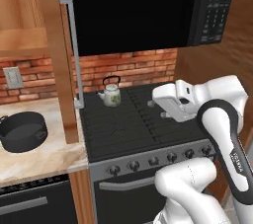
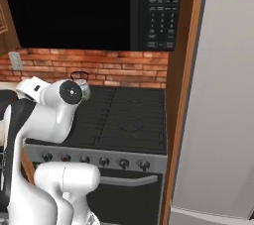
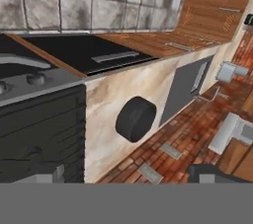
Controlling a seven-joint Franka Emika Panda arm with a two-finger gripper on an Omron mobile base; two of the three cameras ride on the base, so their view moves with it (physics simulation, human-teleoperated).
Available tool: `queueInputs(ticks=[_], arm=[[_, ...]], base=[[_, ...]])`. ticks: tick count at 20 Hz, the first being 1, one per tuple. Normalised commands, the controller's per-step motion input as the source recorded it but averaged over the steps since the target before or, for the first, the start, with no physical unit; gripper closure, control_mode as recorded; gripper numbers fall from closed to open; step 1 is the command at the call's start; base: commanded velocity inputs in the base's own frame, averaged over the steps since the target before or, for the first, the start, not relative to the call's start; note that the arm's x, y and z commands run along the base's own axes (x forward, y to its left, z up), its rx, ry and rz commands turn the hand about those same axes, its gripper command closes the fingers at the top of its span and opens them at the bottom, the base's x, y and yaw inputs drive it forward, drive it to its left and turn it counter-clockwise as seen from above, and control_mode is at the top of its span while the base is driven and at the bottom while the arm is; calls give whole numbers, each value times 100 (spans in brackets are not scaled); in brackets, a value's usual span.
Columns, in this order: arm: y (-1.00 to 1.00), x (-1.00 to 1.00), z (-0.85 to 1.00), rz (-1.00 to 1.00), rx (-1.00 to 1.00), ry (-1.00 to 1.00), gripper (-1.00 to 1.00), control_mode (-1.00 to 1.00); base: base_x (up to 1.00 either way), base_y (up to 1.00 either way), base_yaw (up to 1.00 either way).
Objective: Pick the kettle from the cabinet and place it on a stove burner. Then pick the pot from the counter and place it on another stove burner. Finally, turn both burners on.
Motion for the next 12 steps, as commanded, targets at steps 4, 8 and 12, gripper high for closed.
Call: queueInputs(ticks=[4,8,12], arm=[[0,0,0,0,0,0,-100,100],[0,0,0,0,0,0,-100,100],[0,0,0,0,0,0,-100,100]], base=[[-67,0,-3],[-77,2,-4],[-88,13,-4]])
